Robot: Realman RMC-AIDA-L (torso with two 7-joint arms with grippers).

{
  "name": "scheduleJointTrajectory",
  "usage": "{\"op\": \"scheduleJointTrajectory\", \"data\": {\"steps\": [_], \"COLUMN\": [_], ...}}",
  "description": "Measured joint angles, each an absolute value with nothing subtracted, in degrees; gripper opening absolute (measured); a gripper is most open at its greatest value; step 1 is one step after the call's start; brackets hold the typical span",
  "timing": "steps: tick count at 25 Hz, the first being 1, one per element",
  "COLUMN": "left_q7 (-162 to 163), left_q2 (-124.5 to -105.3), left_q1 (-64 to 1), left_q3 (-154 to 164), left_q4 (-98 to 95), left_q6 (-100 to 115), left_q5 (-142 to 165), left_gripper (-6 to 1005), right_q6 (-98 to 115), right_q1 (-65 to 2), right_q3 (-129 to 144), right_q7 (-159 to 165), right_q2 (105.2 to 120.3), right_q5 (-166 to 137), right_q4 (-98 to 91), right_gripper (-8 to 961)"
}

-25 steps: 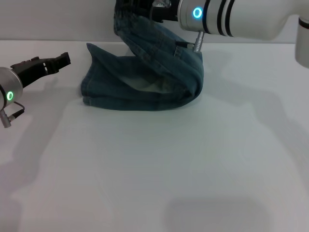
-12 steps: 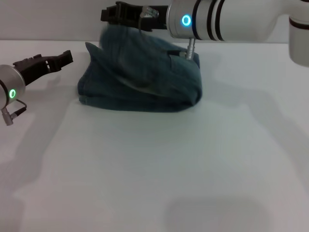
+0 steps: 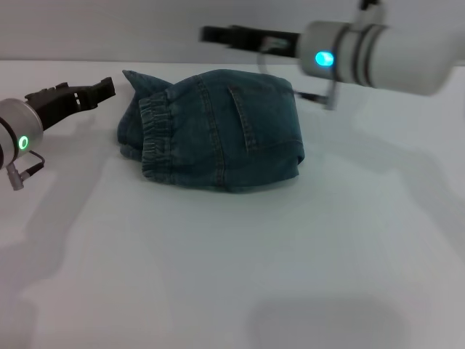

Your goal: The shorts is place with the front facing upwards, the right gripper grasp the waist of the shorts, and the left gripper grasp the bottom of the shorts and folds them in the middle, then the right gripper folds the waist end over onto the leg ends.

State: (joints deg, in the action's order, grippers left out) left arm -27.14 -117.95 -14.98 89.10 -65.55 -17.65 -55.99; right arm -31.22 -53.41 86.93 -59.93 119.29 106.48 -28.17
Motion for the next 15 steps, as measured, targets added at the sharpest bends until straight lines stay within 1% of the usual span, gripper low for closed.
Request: {"op": "scheduleJointTrajectory", "data": {"steps": [3,5,7,8,9,11,12,15], "left_q7": [-28.1,-28.6,-28.7,-28.7,-28.7,-28.7,-28.6,-28.6], "left_q2": [-118.13,-118.19,-118.10,-118.09,-118.09,-118.09,-118.11,-118.14], "left_q1": [-14.7,-14.6,-14.5,-14.5,-14.5,-14.4,-14.4,-14.8], "left_q3": [89.7,90.7,91.9,92.2,92.2,92.9,93.3,95.1], "left_q4": [-65.5,-65.3,-65.6,-65.6,-65.6,-65.7,-65.7,-65.8], "left_q6": [-16.4,-15.2,-14.2,-13.8,-13.8,-12.8,-12.3,-10.8], "left_q5": [-56.1,-56.2,-56.3,-56.3,-56.3,-56.3,-56.3,-56.3], "left_gripper": [846,846,846,846,846,846,846,846], "right_q6": [-23.1,-13.0,1.7,18.2,18.2,36.5,52.0,62.8], "right_q1": [-45.0,-39.3,-34.3,-32.4,-32.4,-33.0,-35.1,-37.1], "right_q3": [86.4,87.2,89.7,95.2,95.2,102.4,110.5,117.9], "right_q7": [-67.0,-72.3,-78.7,-81.8,-81.8,-82.4,-81.9,-79.8], "right_q2": [119.10,119.17,119.39,119.34,119.34,119.25,119.35,119.48], "right_q5": [106.5,106.2,105.7,102.9,102.9,96.3,89.7,86.5], "right_q4": [-38.2,-46.1,-54.4,-59.2,-59.2,-60.4,-56.9,-52.2], "right_gripper": [623,635,647,652,658,670,676,671]}}
